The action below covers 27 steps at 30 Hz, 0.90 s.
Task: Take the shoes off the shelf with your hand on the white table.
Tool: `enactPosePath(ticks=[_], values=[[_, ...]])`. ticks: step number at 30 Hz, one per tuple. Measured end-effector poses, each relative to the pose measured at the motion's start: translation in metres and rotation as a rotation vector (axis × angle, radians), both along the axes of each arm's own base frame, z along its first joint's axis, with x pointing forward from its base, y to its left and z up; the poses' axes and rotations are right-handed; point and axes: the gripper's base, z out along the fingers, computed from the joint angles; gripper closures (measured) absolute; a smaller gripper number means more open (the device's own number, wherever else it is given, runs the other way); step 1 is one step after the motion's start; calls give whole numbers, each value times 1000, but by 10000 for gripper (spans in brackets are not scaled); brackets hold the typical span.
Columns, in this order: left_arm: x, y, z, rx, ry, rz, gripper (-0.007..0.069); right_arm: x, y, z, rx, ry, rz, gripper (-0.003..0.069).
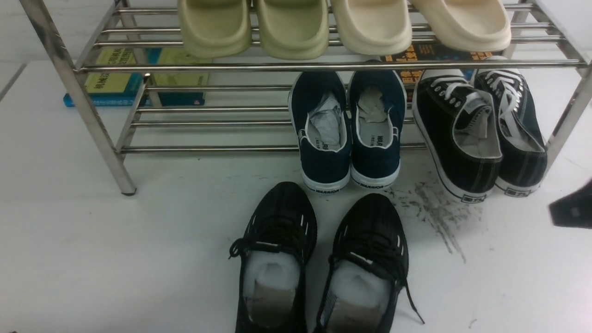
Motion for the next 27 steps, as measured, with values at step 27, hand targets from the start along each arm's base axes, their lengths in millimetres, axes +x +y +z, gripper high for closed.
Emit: enactPosePath(ticks=[27], values=[[0, 0, 0, 0, 0, 0, 385, 121, 63, -22, -287, -83, -22, 386]])
